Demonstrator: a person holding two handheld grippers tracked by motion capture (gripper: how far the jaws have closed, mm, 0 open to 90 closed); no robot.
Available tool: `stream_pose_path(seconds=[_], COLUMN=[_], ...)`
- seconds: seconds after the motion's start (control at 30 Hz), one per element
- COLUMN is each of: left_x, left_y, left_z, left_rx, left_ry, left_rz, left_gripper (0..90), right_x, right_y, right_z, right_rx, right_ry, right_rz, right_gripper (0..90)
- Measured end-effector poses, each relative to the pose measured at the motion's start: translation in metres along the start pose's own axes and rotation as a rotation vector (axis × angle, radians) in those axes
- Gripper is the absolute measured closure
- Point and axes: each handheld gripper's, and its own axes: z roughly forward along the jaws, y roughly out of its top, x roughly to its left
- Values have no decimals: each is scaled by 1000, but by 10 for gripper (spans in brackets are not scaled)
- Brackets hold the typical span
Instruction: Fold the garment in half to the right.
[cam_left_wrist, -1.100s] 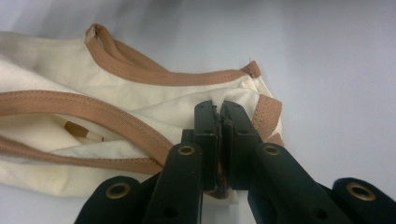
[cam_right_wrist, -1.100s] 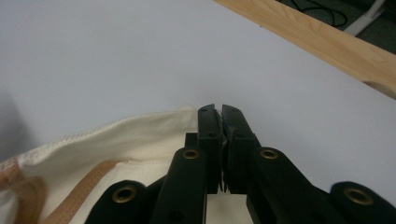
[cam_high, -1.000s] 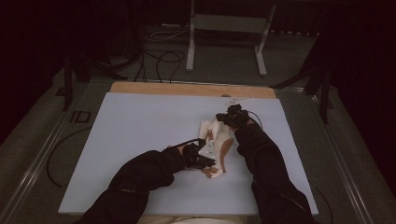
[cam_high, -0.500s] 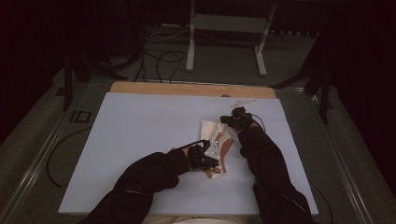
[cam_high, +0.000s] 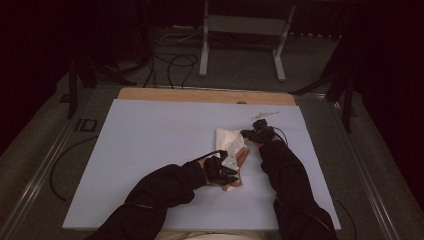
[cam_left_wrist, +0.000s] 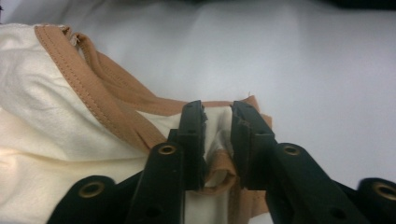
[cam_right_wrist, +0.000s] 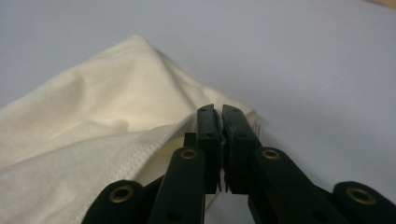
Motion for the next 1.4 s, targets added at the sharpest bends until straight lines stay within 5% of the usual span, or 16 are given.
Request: stream_pose_path(seconds=[0.13, 0.37, 0.77, 0.9, 1.1, 1.17, 1.4], left_x=[-2, -4, -5, -8, -15, -22, -36], left_y=[3, 7, -10, -23, -46, -66, -114], left_z=[-7, -33, -87, -102, -113, -118, -124], left_rx=[-41, -124, -227, -255, -257, -240, -288], left_ry=[-18, -17, 63, 73, 81, 91, 179], left_rz=[-20, -47, -130, -145, -181, -200, -284], left_gripper=[590, 393, 162, 39, 22, 22, 22], right_x=[-2, -6, -8, -2, 25, 38, 30], right_y=[-3, -5, 2, 8, 15, 17, 33], right_z=[-2, -11, -55, -72, -83, -82, -67], right_rx=[3, 9, 33, -19, -44, -45, -45], right_ry=[3, -6, -93, -84, -18, 58, 3], right_rz=[22, 41, -9, 8, -3, 12, 94], right_gripper=[809, 574, 428, 426, 424, 362, 341])
